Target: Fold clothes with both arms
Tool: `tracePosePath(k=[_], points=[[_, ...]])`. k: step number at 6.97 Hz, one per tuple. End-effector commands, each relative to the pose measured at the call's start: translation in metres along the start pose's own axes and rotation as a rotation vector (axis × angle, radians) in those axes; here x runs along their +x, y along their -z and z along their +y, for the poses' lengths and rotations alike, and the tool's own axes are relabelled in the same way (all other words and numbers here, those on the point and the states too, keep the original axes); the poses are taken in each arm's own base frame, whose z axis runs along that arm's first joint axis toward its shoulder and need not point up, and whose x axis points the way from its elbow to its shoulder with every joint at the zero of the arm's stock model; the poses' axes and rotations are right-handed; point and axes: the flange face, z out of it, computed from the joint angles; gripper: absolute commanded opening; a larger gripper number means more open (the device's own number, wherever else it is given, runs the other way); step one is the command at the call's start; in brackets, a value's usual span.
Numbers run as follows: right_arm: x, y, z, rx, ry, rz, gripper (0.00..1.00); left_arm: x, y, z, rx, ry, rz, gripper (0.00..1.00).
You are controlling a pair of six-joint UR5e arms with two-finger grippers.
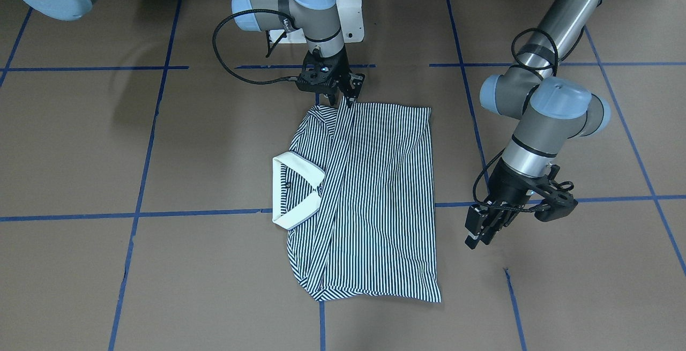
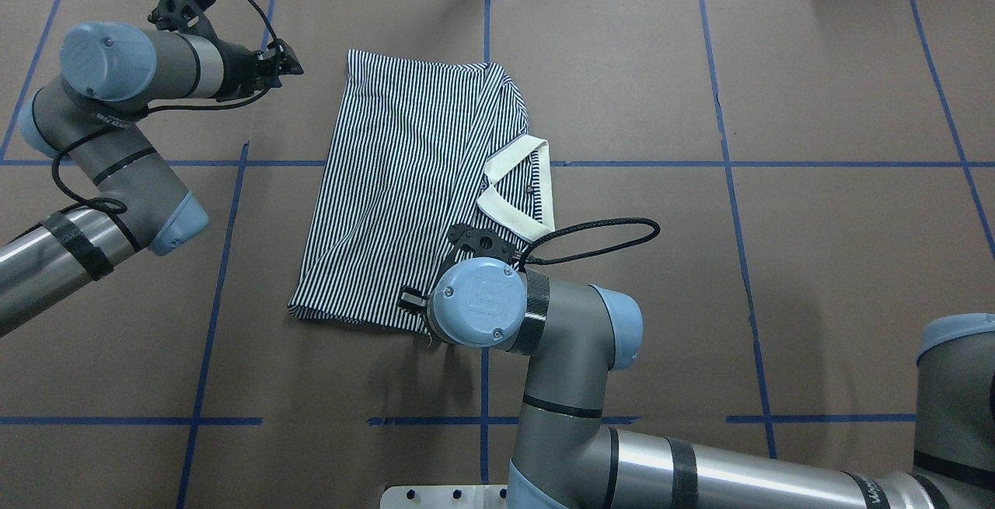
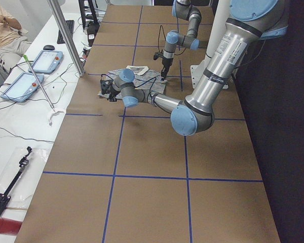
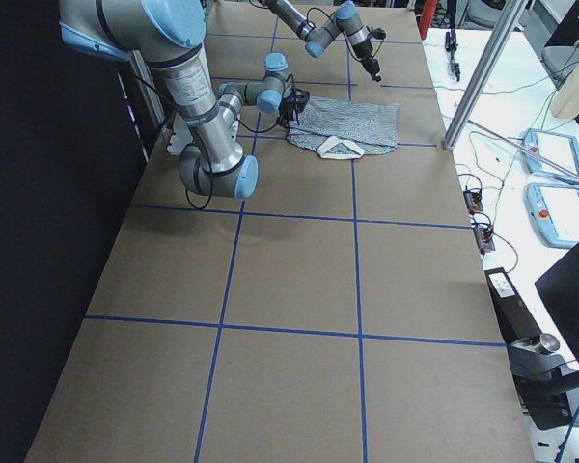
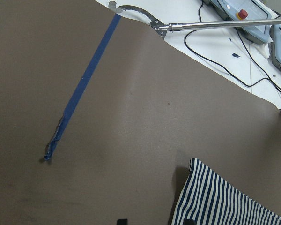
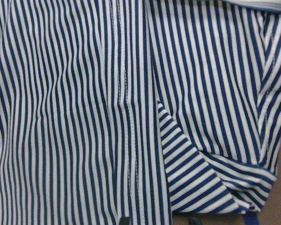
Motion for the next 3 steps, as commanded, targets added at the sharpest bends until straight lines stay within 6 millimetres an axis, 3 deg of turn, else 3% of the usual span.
tracePosePath(k=[1,2,3], points=[[0.0002,-0.0015,0.0052,-0.005,0.001,0.002,0.48,0.0010,0.0006,0.0003,0.000,0.000,0.001,0.50],[0.0027,-0.0047,0.0078,-0.008,0.003,0.008,0.38,0.0010,0.0006,0.0003,0.000,-0.001,0.001,0.50],[0.0030,-0.0073,0.0087,-0.009,0.003,0.012,0.34,0.0010,0.0006,0.0003,0.000,0.000,0.001,0.50]])
